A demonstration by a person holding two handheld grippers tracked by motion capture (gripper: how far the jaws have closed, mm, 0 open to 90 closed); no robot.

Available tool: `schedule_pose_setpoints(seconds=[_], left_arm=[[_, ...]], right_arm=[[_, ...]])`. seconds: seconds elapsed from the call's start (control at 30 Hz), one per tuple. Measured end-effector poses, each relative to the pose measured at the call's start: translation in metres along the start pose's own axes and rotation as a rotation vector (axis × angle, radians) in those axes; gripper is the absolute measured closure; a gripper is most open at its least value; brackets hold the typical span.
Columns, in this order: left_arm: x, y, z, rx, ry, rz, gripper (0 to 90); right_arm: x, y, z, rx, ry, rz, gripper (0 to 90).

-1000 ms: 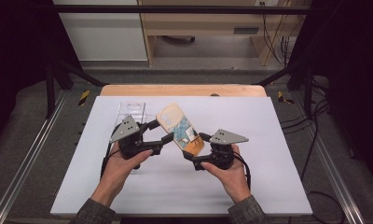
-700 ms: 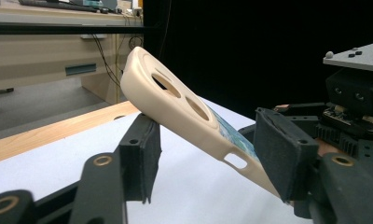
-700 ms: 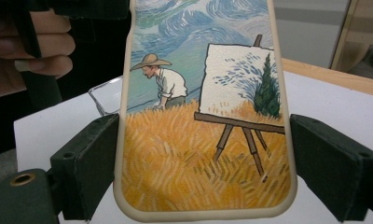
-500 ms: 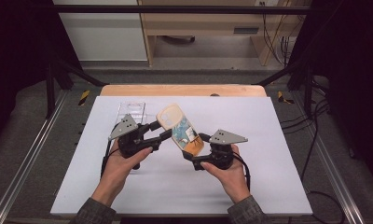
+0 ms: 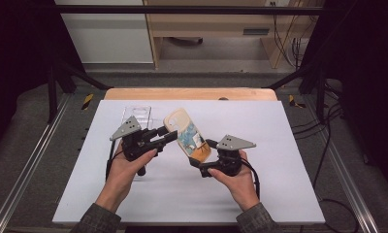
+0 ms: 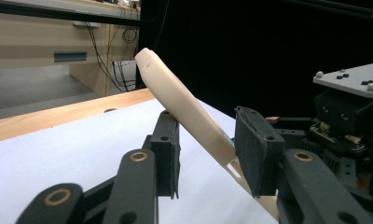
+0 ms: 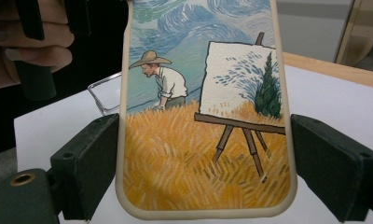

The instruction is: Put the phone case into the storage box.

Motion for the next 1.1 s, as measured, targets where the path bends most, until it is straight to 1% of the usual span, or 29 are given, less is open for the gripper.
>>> schedule_pose_setpoints(seconds=[0.07,0.17,0.27,0.37,0.43,0.53,0.63,0.7,0.73,0.97,1.1], left_arm=[[-0.002,0.0,0.0,0.004,0.001,-0.008,63.4],[-0.004,0.001,0.002,-0.008,0.007,-0.038,66.4],[-0.006,0.001,0.003,-0.02,0.031,-0.067,69.2],[-0.01,0.001,0.004,-0.025,0.04,-0.093,72.2],[-0.015,0.002,0.006,-0.034,0.056,-0.131,75.3],[-0.023,0.001,0.008,-0.053,0.073,-0.171,80.2],[-0.028,0.001,0.01,-0.068,0.07,-0.181,81.6],[-0.029,0.001,0.012,-0.068,0.068,-0.18,81.8],[-0.029,0.001,0.012,-0.064,0.062,-0.179,81.8],[-0.031,0.003,0.015,-0.063,0.055,-0.185,81.9],[-0.031,0.004,0.016,-0.063,0.06,-0.19,82.0]], right_arm=[[0.001,-0.001,-0.001,0.003,0.0,0.003,12.0],[0.002,-0.002,-0.002,0.004,-0.002,0.006,12.0],[0.003,-0.004,-0.002,0.006,-0.002,0.006,12.0],[0.004,-0.005,-0.003,0.009,-0.002,0.011,12.0],[0.006,-0.006,-0.003,0.008,-0.01,0.022,11.9],[0.008,-0.01,-0.002,0.009,-0.015,0.033,11.9],[0.01,-0.015,-0.001,0.001,-0.03,0.055,12.0],[0.011,-0.017,0.001,-0.008,-0.042,0.072,11.9],[0.011,-0.018,0.001,-0.008,-0.042,0.076,11.9],[0.012,-0.019,0.004,-0.011,-0.041,0.101,11.6],[0.014,-0.019,0.006,-0.012,-0.05,0.116,11.3]])
Point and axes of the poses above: each handheld gripper's, and its own axes: y roughly backward along the jaws, z roughly out of its top, x roughly to its left, the point moved 10 cm from there along -y, roughly forward along the jaws, and after that the axes turned 11 degrees about y, right-handed, at the moved point
